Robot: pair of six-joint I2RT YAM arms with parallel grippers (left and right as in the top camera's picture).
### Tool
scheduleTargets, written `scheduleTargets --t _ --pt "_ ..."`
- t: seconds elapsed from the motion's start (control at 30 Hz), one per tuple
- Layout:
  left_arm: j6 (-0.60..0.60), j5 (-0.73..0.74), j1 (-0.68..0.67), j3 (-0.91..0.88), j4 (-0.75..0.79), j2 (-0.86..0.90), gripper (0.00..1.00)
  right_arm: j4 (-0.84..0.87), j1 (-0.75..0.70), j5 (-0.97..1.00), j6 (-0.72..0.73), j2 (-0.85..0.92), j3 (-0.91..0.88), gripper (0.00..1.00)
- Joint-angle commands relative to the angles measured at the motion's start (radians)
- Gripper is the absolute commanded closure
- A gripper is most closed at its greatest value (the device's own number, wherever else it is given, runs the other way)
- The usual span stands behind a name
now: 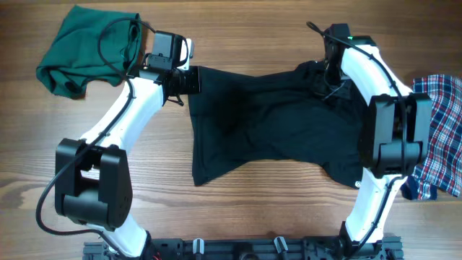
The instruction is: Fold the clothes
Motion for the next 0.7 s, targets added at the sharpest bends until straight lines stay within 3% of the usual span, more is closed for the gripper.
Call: scheduleTargets --t 0.0,0.03,0.07,0.1,0.13,0.17,0.27,0.43,0.67 --pt "0.037 0.011 -0.005 0.008 -0.006 0.006 0.76 -0.022 -0.005 0.074 0.035 -0.159 0.032 0.96" --pt "0.038 0.012 -0.004 0.008 -0.021 -0.003 0.76 -0.032 -0.005 0.071 0.033 -0.213 0.032 0.94" --pt "0.038 0.012 -0.005 0.008 -0.045 -0.020 0.76 -0.043 -0.005 0.055 0.021 -0.264 0.032 0.82" --pt "0.038 0.013 -0.005 0.008 -0.068 -0.036 0.75 -0.059 -0.005 0.026 0.002 -0.312 0.032 0.67" --pt "0.038 0.013 -0.009 0.008 -0.099 -0.057 0.75 -0.079 -0.005 -0.012 -0.029 -0.354 0.032 0.43" --pt "0.038 0.013 -0.015 0.008 -0.134 -0.081 0.74 -0.105 -0.005 -0.033 -0.031 -0.384 0.032 0.28" --pt "0.022 0.110 -0.059 0.008 -0.312 -0.172 0.64 -0.264 -0.005 -0.054 0.000 -0.450 0.032 0.22" --pt "-0.130 0.129 -0.114 0.006 -0.562 -0.178 0.65 -0.364 -0.005 -0.061 0.080 -0.450 -0.039 0.22" --pt "-0.174 0.113 -0.137 -0.084 -0.592 -0.177 0.49 -0.222 -0.005 -0.117 0.231 -0.482 -0.336 0.22"
